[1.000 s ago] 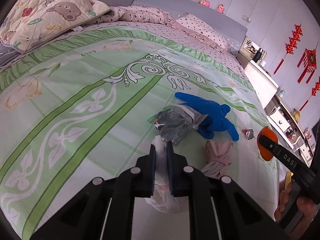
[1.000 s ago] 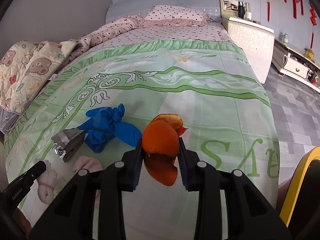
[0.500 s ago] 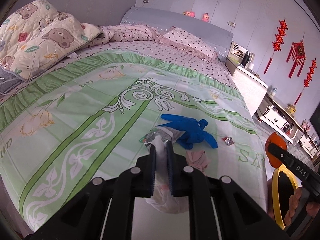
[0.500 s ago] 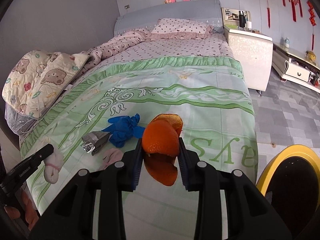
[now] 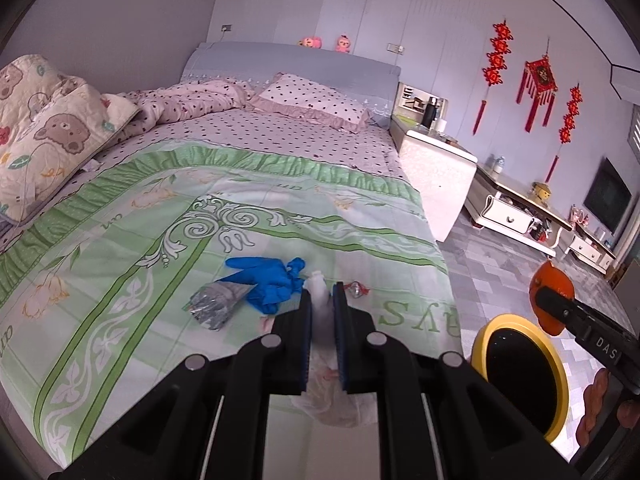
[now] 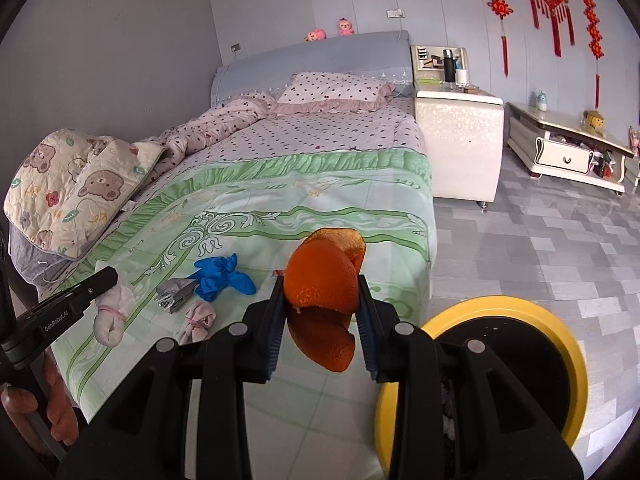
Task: Collect trash
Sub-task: 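Carry the tissue bundle and orange puff over the bin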
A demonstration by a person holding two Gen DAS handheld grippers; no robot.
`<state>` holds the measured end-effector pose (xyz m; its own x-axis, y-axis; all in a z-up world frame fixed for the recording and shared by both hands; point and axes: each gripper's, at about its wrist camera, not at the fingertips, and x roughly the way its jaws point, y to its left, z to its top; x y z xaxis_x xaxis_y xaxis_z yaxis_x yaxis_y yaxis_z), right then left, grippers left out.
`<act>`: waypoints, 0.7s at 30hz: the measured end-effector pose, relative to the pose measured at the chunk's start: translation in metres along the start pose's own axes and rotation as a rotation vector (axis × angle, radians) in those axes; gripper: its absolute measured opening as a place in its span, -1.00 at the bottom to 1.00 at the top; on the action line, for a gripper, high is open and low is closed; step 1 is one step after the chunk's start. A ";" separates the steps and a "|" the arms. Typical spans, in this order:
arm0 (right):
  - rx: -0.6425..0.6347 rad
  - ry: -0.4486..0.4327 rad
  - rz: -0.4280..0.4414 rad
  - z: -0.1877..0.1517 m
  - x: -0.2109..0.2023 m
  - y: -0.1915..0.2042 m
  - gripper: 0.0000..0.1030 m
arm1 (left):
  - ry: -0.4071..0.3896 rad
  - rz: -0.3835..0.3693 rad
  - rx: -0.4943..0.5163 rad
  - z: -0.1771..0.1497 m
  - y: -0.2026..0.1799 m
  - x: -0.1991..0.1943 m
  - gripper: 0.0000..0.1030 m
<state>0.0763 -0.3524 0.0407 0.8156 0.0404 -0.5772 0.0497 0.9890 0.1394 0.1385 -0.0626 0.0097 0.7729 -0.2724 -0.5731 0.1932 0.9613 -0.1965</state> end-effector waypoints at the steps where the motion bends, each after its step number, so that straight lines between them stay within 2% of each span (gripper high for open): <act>1: 0.005 -0.005 -0.009 0.000 -0.006 -0.008 -0.39 | -0.001 -0.010 0.012 0.001 -0.007 -0.001 -0.81; 10: 0.046 -0.022 -0.111 -0.008 -0.049 -0.075 -0.38 | 0.030 -0.118 0.113 0.002 -0.084 0.009 -0.81; 21: 0.099 0.000 -0.179 -0.025 -0.069 -0.135 -0.37 | 0.097 -0.203 0.222 -0.014 -0.168 0.043 -0.81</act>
<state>-0.0011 -0.4852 0.0411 0.7886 -0.1350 -0.5998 0.2503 0.9616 0.1126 0.1307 -0.2363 0.0071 0.6457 -0.4518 -0.6156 0.4732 0.8695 -0.1418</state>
